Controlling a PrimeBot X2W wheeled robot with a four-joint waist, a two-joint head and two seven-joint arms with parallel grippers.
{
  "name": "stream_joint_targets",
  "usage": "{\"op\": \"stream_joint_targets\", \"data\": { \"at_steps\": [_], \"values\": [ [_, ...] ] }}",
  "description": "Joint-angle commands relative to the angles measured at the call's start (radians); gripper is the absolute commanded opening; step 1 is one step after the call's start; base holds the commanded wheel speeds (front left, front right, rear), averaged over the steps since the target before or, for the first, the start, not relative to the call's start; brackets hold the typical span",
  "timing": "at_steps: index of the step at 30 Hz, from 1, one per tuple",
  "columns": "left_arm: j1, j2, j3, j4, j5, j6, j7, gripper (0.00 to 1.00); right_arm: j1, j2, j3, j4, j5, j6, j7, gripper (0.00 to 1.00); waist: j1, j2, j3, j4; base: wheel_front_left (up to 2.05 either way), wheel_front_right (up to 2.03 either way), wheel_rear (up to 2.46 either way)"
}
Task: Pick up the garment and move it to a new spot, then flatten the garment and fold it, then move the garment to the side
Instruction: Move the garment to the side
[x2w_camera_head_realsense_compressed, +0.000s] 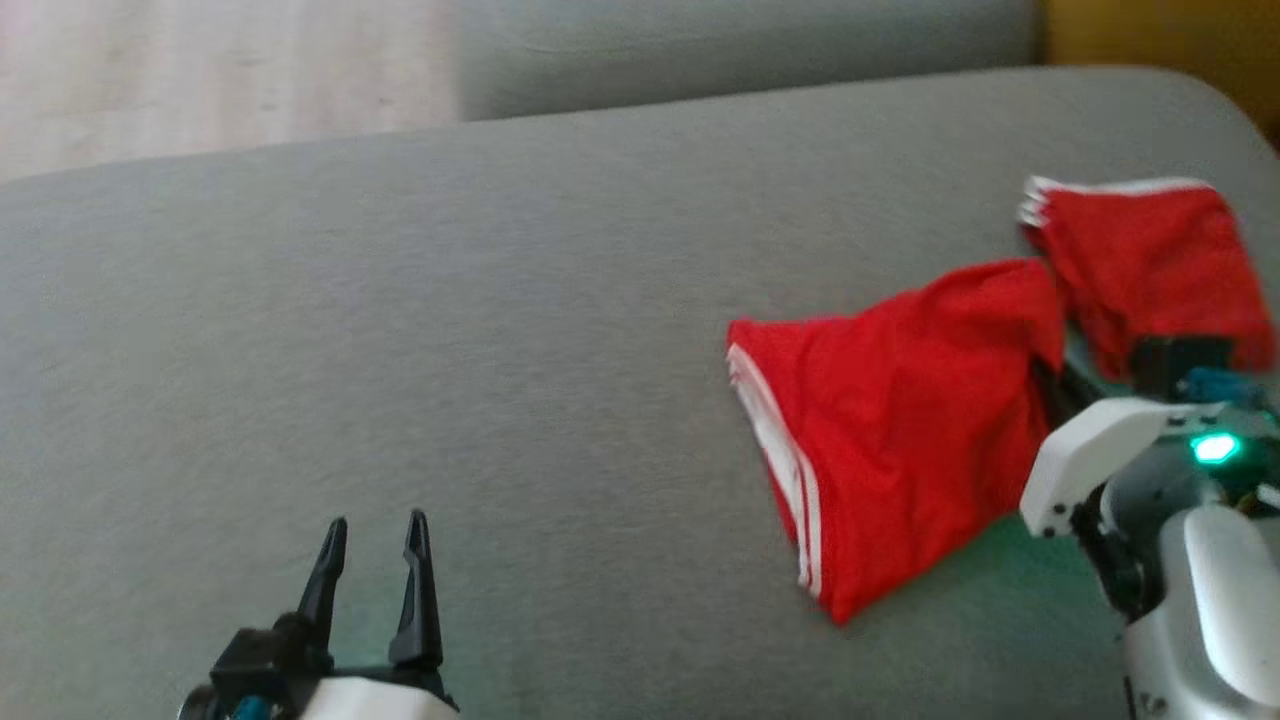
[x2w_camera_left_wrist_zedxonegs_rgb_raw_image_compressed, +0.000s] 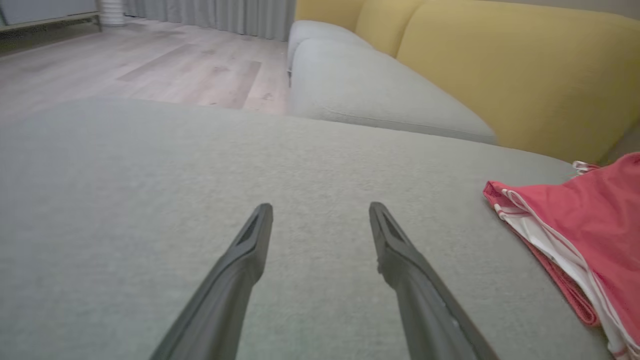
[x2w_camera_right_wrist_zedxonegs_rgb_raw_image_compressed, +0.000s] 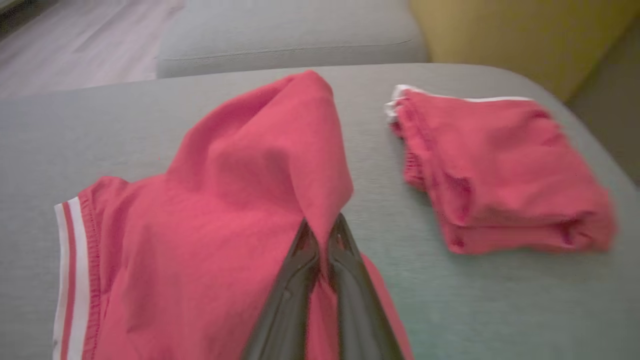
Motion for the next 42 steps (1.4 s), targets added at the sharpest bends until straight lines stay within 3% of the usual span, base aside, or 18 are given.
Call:
{"op": "stream_joint_targets", "data": {
  "at_steps": [1,8,14,24,30,42],
  "values": [
    [-0.051,0.010,0.035,-0.034,0.010,0.004,-0.009,1.00,-0.042,-0.009,0.018,-0.047,-0.003,-0.001,-0.002,0.00,-0.0001,0.0000,0.050,-0.098,0.00,0.00,0.00],
    [-0.104,0.021,0.021,-0.039,0.032,-0.001,0.014,1.00,-0.073,0.001,0.023,-0.119,0.008,-0.001,0.002,0.00,-0.0001,0.0000,0.121,-0.258,0.00,0.00,0.00],
    [-0.137,0.032,0.013,-0.035,0.043,-0.006,0.032,1.00,-0.107,0.021,0.054,-0.109,0.016,-0.001,-0.019,0.00,-0.0001,0.0000,0.144,-0.301,0.00,0.00,0.00],
    [-0.145,0.045,0.019,-0.041,0.042,0.000,0.038,1.00,-0.274,0.031,0.104,-0.059,0.053,-0.001,-0.007,0.00,-0.0001,0.0000,0.150,-0.246,0.00,0.00,0.00],
    [-0.145,0.044,0.018,-0.048,0.041,0.003,0.039,1.00,-0.406,-0.007,0.110,0.023,0.091,-0.001,0.024,0.00,-0.0001,0.0000,0.160,-0.203,0.00,0.00,0.00],
    [-0.163,0.047,0.012,-0.057,0.048,0.006,0.041,1.00,-0.561,-0.171,-0.099,0.175,0.027,-0.001,0.025,0.00,-0.0001,0.0000,0.204,-0.135,0.00,0.00,0.00]
  ]
}}
